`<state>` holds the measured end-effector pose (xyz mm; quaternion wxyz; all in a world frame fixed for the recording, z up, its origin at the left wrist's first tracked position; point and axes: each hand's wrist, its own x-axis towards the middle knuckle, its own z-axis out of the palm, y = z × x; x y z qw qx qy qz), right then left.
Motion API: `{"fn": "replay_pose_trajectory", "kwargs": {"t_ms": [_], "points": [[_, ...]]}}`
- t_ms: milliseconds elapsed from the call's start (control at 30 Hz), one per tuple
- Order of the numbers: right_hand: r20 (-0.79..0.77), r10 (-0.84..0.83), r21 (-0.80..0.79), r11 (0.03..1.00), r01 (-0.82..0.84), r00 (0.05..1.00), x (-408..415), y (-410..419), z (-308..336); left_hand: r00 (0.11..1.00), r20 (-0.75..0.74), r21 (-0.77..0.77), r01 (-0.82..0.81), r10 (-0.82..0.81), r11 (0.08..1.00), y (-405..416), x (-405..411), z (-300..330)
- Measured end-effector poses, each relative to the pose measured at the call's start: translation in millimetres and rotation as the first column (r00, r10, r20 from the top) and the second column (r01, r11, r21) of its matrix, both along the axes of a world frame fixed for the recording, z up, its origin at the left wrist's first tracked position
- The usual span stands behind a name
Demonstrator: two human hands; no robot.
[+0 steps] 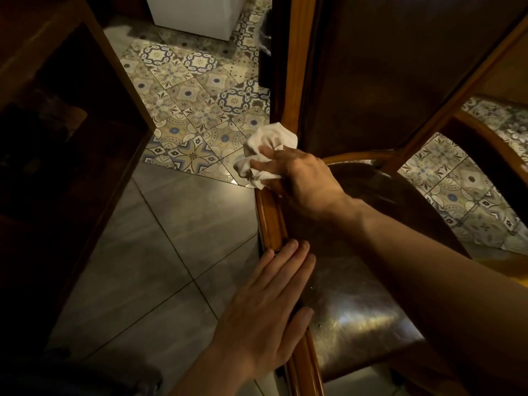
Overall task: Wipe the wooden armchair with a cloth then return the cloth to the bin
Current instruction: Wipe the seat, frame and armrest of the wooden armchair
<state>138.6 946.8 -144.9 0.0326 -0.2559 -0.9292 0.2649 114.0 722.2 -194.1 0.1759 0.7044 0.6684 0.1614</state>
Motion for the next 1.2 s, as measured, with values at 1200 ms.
{"fn": "replay_pose_trajectory", "kwargs": {"t_ms": [1200], "points": [[0.0, -0.369, -0.356, 0.868, 0.345, 0.929, 166, -138, 196, 0.983, 0.183, -0.12, -0.006, 0.028, 0.993, 20, -14, 191]]}}
